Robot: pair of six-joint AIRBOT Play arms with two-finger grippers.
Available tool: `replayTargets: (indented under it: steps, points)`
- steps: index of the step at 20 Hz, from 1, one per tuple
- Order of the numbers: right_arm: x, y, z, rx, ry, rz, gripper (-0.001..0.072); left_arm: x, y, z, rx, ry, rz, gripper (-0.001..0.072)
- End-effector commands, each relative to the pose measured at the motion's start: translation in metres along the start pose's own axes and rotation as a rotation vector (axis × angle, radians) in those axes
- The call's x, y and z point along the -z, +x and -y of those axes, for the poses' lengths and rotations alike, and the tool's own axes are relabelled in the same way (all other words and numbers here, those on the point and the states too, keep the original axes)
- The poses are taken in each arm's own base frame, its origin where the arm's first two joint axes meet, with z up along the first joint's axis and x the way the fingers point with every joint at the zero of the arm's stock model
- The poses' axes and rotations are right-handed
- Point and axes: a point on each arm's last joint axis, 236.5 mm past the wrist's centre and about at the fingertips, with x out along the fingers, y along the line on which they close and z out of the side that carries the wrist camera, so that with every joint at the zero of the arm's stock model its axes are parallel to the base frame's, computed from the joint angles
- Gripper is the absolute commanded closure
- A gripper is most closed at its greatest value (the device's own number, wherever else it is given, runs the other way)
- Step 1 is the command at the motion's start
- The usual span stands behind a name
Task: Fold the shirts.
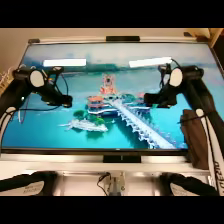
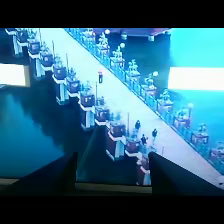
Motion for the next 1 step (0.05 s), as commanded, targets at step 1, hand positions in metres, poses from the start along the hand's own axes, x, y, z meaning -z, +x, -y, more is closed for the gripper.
replayTargets:
  steps: [1]
  points:
    - [0.0001,-0.0001,-0.0006,0.001,-0.003,0.000,0.0145,0.0000,0.0024,-0.0002,0.000,-0.001,-0.005,0.0150]
